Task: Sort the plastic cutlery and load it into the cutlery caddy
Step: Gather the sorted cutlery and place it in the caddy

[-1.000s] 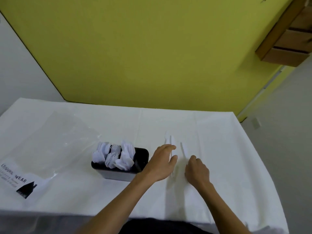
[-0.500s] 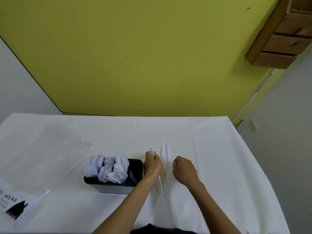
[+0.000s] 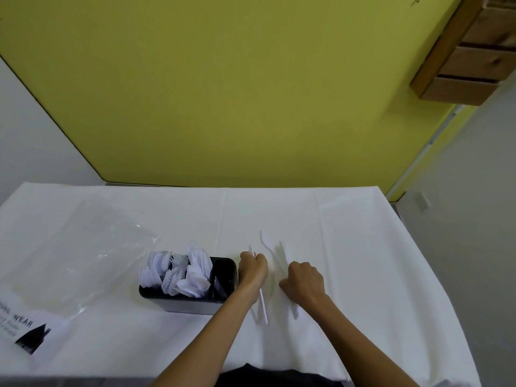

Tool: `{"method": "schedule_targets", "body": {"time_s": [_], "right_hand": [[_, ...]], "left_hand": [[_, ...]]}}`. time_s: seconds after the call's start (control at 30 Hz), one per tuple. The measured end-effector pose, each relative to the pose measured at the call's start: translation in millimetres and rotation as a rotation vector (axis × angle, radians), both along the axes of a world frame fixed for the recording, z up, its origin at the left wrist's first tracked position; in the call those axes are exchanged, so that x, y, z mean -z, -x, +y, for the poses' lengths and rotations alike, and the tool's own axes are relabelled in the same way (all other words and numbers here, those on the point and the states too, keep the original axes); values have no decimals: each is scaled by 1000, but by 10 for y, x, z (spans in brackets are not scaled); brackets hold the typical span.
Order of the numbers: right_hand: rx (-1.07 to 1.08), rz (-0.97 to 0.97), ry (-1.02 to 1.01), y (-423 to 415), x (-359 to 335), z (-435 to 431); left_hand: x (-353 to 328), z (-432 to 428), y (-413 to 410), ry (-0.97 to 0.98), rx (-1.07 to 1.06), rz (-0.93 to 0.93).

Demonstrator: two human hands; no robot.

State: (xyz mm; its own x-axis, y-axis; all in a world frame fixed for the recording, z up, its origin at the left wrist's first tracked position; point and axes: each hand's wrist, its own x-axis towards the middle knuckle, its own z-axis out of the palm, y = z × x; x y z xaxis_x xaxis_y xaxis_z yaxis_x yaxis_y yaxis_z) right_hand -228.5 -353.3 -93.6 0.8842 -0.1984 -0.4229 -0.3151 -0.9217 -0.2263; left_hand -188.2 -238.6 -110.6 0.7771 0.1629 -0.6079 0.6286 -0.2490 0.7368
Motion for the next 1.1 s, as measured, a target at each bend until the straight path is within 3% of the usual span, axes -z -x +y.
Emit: {"method": "schedule_targets", "body": {"time_s": [0.3, 0.63, 0.87, 0.93, 1.03, 1.1], "right_hand": [[-77, -33, -133, 270, -56, -128], [-114, -73, -124, 371, -80, -52], [-188, -194, -111, 340, -97, -4], [-188, -196, -226, 314, -141, -14], [-7, -162, -529, 253, -154, -108], [91, -215, -514, 202, -81, -180]], "left_hand": [[-97, -173, 75, 29, 193, 52], [-37, -124, 65, -57, 100, 145], [-85, -124, 39, -79, 130, 75], [-68, -92, 16, -79, 61, 67], [-2, -43, 0, -62, -42, 49], [6, -57, -11, 12, -122, 12]]}}
